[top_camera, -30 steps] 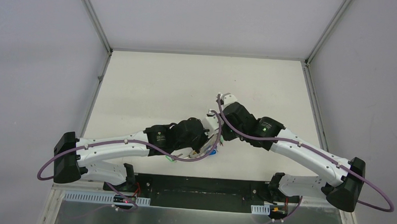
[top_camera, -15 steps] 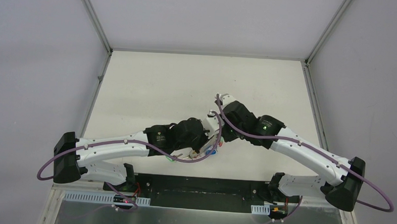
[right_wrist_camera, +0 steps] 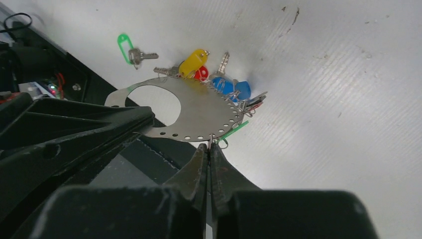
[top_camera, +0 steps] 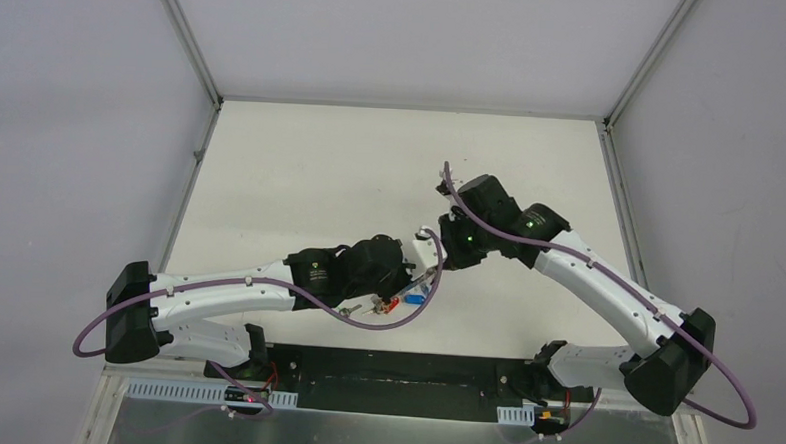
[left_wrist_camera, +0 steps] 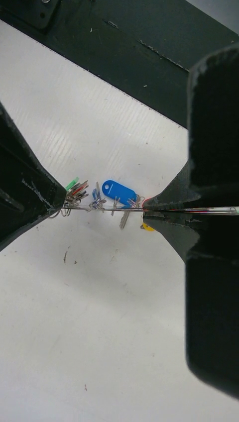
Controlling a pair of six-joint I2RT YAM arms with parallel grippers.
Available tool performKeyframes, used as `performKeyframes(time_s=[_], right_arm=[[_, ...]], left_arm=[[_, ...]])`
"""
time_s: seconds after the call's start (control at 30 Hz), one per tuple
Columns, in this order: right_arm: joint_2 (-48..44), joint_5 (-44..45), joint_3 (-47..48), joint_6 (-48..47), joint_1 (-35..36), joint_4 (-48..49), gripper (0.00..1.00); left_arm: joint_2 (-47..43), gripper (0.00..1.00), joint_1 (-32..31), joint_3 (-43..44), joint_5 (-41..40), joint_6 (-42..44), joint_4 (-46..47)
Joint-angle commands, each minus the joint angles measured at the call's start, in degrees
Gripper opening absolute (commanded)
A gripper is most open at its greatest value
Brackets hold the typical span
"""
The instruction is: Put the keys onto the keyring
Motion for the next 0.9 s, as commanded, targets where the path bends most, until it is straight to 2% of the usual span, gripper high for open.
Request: performKeyframes(time_s=[0.0,0.2,0.5,0.7,0.87], right_arm=[[0.41,-13.92,0.55,1.65,-3.83,1.51,0.00],[2.76,-21.71,0.52,2.20,-6.55,1.55,0.00],[5.93,-23.69,1.46,0.09,-8.38,-3.57,0.00],[7.00,-28.76,0.97,-0.25,-11.18,-3.87,0.00],[7.17,-29.74,1.28,-0.51,-13.06,-3.64,0.00]], left_arm=[[-1.23,0.00,-0.08,0.63,-0.46,4.01,1.51],[-1.57,0.00,-0.14,0.15,0.33,6.18,1.53],[-2.22,0.00,-0.10,-0.56,0.66,7.01,1.70],[-1.88,0.00,-0.11,-0.82,0.91,6.92,1.68],[-1.58,0.00,-0.08,-0.82,1.14,6.92,1.71]])
